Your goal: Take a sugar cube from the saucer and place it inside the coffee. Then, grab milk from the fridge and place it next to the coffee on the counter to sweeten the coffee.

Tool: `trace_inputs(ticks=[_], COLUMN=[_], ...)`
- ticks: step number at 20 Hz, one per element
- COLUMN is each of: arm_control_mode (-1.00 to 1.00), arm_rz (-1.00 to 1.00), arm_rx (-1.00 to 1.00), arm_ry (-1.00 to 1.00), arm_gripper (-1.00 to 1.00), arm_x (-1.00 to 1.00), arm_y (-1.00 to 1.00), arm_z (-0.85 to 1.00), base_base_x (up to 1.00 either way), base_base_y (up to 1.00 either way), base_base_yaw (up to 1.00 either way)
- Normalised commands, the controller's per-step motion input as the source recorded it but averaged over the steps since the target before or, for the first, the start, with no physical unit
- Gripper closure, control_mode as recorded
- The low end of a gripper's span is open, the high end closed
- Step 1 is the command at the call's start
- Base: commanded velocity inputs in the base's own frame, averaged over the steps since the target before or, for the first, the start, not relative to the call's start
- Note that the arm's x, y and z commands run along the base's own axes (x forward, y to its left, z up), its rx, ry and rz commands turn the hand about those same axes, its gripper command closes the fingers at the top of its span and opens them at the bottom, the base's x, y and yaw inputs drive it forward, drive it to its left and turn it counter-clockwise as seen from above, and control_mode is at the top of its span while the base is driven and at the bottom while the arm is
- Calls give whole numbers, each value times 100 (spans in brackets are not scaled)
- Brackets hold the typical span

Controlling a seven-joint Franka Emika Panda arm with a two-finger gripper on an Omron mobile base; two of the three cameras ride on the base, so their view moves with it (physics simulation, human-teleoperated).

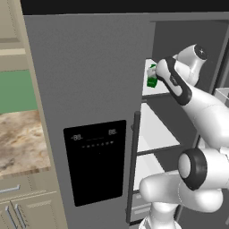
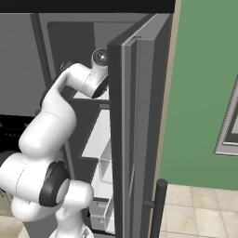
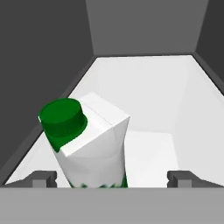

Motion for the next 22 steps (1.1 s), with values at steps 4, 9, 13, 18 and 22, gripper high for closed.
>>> trace_inputs(ticks=[4,9,13,18,22], arm_control_mode=[-100,-100,-100,-100,-100], arm_rz=[0,0,0,0,0], arm_rx=[0,0,0,0,0], arm_ry=[0,0,0,0,0], arm_gripper=[-100,-100,-100,-100,-100], arm_x=[4,7,16,14,12], arm_y=[0,5,3,0,0], arm_z=[-2,-7,-8,-1,0], base_base_x=[0,0,0,0,0], base_base_y=[0,0,0,0,0], base_base_yaw=[0,0,0,0,0])
